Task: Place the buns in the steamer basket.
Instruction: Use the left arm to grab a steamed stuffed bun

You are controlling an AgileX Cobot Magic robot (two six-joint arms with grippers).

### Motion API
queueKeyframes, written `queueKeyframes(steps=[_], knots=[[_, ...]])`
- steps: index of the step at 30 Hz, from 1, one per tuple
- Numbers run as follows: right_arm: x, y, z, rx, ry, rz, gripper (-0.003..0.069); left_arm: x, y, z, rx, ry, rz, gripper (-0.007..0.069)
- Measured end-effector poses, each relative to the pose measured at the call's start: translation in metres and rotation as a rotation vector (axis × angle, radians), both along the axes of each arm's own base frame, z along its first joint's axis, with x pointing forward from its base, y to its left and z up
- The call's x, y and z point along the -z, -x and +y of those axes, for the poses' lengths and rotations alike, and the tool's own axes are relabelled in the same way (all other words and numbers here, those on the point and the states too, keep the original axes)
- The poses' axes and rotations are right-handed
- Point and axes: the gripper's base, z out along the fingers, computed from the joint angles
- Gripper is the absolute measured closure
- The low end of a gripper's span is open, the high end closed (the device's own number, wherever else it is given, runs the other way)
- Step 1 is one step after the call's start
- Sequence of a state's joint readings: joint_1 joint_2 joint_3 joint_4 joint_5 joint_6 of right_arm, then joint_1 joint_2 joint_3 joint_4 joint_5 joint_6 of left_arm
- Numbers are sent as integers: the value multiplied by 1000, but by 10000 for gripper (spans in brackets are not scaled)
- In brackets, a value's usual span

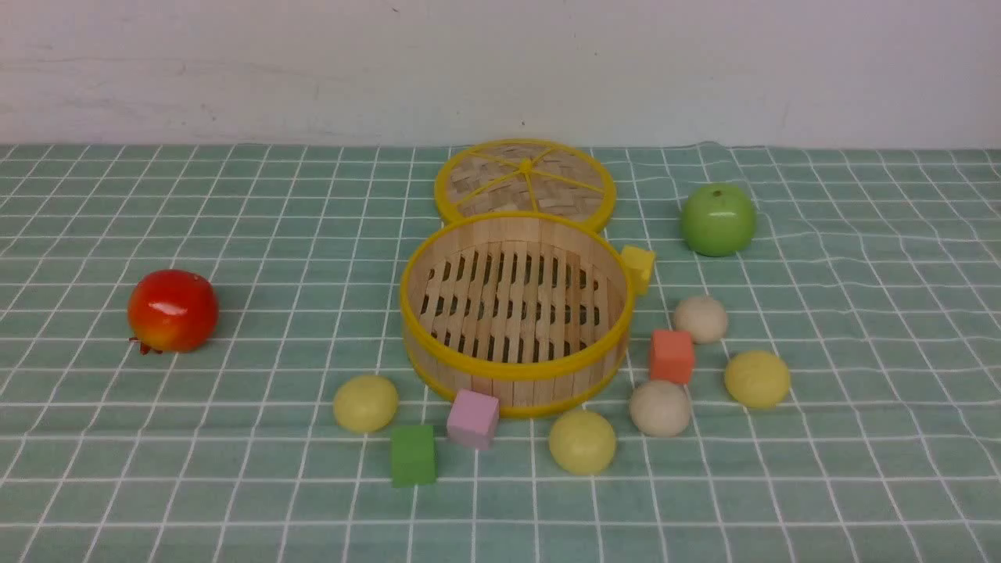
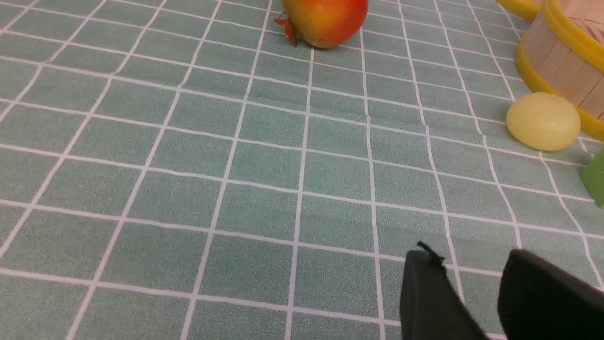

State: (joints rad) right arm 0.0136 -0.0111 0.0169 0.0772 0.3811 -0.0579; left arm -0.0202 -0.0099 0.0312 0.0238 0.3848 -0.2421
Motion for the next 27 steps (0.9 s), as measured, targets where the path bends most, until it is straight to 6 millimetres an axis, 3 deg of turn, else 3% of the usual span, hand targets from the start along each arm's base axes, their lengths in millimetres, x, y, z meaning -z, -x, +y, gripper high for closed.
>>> queueKeyframes(steps=[22,26,27], knots=[[0,0,0,0,0,0,419,-1,0,0,0,2,-10,387],[0,0,0,0,0,0,419,-9,-2,-4,-21,225,-96,387],[0,0,0,0,0,0,419,-13,-3,-5,-33,367,-126,387]])
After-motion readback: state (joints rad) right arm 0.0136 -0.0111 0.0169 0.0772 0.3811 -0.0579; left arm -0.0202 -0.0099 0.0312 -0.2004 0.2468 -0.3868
